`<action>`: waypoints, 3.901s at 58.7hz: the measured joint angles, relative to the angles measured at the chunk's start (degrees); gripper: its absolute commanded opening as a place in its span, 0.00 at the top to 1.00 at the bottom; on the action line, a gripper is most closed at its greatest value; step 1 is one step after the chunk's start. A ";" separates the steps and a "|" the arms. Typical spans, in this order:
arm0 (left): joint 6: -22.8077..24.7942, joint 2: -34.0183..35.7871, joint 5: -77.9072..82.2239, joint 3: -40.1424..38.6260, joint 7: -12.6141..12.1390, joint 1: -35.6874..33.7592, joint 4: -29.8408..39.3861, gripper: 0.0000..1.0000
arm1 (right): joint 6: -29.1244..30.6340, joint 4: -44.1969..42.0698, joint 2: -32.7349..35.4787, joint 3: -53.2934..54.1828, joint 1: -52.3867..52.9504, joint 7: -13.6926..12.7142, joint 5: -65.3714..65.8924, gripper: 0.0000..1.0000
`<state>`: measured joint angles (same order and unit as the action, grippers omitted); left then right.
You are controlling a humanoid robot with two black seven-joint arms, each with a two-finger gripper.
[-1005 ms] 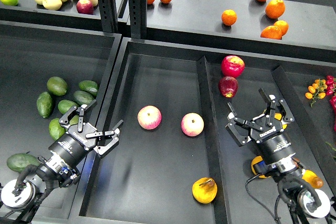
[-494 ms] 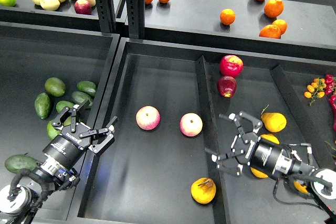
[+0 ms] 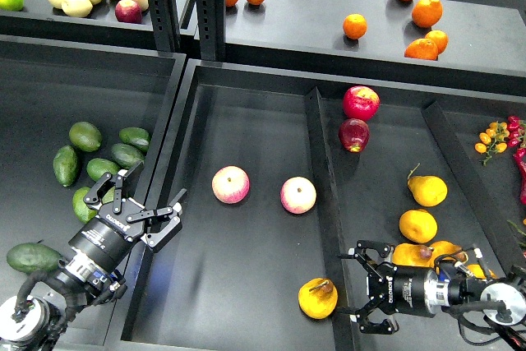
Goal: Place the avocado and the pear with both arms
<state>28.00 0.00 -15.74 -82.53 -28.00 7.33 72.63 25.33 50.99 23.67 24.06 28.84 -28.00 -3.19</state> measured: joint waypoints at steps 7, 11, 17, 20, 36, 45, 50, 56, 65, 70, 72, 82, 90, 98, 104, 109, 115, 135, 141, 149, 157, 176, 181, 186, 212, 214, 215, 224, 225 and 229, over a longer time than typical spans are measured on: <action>0.00 0.00 0.00 0.14 0.00 0.27 0.34 0.01 | -0.01 -3.60 -2.37 -0.54 0.58 0.00 0.09 0.02; 0.00 0.00 0.00 0.17 0.00 0.29 0.40 0.01 | -0.01 -5.15 -3.38 -0.58 0.76 0.00 0.10 0.02; 0.00 0.00 0.00 0.17 0.00 0.31 0.40 0.01 | 0.03 -6.95 -4.39 -0.59 0.97 0.00 0.11 0.03; 0.00 0.00 0.00 0.18 0.00 0.31 0.40 0.01 | 0.04 -7.66 -4.82 -0.57 1.00 0.00 0.11 0.04; 0.00 0.00 0.00 0.29 0.00 0.49 0.41 0.01 | 0.04 -11.01 -7.82 -0.17 1.01 0.00 0.11 0.06; 0.00 0.00 0.00 0.76 0.00 0.87 0.41 0.01 | 0.01 -12.44 -9.31 -0.16 0.98 0.00 0.11 0.16; 0.00 0.00 0.00 0.86 0.00 0.96 0.41 0.01 | 0.00 -13.48 -10.13 0.05 0.91 0.00 0.11 0.20; 0.00 0.00 0.00 0.87 0.00 1.14 0.41 0.01 | -0.01 -14.41 -10.75 0.29 0.85 0.00 0.11 0.23; 0.00 0.00 0.00 0.88 0.00 1.52 0.41 0.01 | -0.02 -15.34 -11.45 0.36 0.74 0.00 0.11 0.33; 0.00 0.00 0.00 0.88 0.00 1.80 0.41 0.01 | -0.02 -15.65 -11.62 0.38 0.66 0.00 0.07 0.40; 0.00 0.00 0.00 0.88 0.00 1.84 0.41 0.01 | -0.02 -15.69 -11.67 0.40 0.62 0.00 0.06 0.42; 0.00 0.00 0.00 0.88 0.00 1.89 0.41 0.01 | -0.02 -15.72 -12.20 0.48 0.45 0.00 -0.10 0.62; 0.00 0.00 0.00 0.88 0.00 1.90 0.41 0.01 | -0.01 -15.33 -12.31 0.53 0.35 0.01 -0.51 0.71; 0.00 0.00 0.00 0.88 0.00 1.97 0.41 0.01 | 0.04 -14.85 -12.34 0.63 0.22 0.00 -0.83 0.79; 0.00 0.00 0.00 0.88 0.00 1.98 0.41 0.01 | 0.02 -14.03 -12.31 1.33 0.22 0.00 -1.84 0.84; 0.00 0.00 0.00 0.88 0.00 1.98 0.41 0.01 | 0.01 -12.56 -12.07 2.73 0.22 0.00 -3.37 0.86; 0.00 0.00 0.00 0.88 0.00 1.98 0.41 0.01 | -0.03 -10.67 -11.72 3.89 0.22 0.00 -4.48 0.87; 0.00 0.00 0.02 0.88 0.00 1.98 0.41 0.01 | -3.48 -3.30 -7.94 11.10 0.44 0.00 -5.08 0.87; 0.00 0.00 0.02 0.88 0.00 1.98 0.41 0.01 | -4.09 -1.14 -3.71 12.63 0.25 0.00 -5.12 0.86; 0.00 0.00 0.03 0.92 0.00 1.98 0.41 0.01 | -3.98 1.51 2.65 13.01 -2.38 0.00 -5.48 0.86; 0.00 0.00 0.04 0.98 0.00 1.98 0.34 0.01 | -3.30 2.98 7.64 13.12 -7.87 0.01 -5.35 0.86; 0.00 0.00 0.07 1.22 0.00 1.98 0.33 0.01 | -2.06 -1.37 10.49 13.21 -11.78 0.00 -4.95 0.85; 0.00 0.00 0.08 1.23 0.00 1.98 0.33 0.01 | -1.92 -3.28 10.62 13.21 -11.79 0.00 -4.92 0.85; 0.00 0.00 0.09 1.27 0.00 1.98 0.36 0.01 | -1.23 -5.47 10.63 13.21 -11.74 0.00 -4.90 0.84; 0.00 0.00 0.09 1.31 0.00 1.98 0.38 0.01 | 0.60 -11.81 9.58 13.42 -11.09 0.00 -4.90 0.63; 0.00 0.00 0.08 1.31 0.00 1.98 0.37 0.01 | 0.60 -11.87 9.57 13.49 -11.09 0.00 -4.90 0.62; 0.00 0.00 0.09 1.31 0.00 1.98 0.36 0.01 | 0.60 -11.90 9.57 13.51 -11.09 0.00 -4.90 0.61; 0.00 0.00 0.09 1.35 0.00 1.98 0.32 0.01 | 0.54 -11.95 9.61 13.56 -11.08 0.00 -4.90 0.51; 0.00 0.00 0.09 1.37 0.00 1.98 0.32 0.01 | 0.54 -11.95 9.63 13.56 -11.08 0.00 -4.90 0.50; 0.00 0.00 0.08 1.40 0.00 1.98 0.32 0.01 | 0.48 -11.92 9.74 13.56 -11.08 0.00 -4.90 0.46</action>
<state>28.00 0.00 -15.65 -81.13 -28.00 9.32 72.95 25.81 39.08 33.41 37.63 17.77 -28.00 -8.08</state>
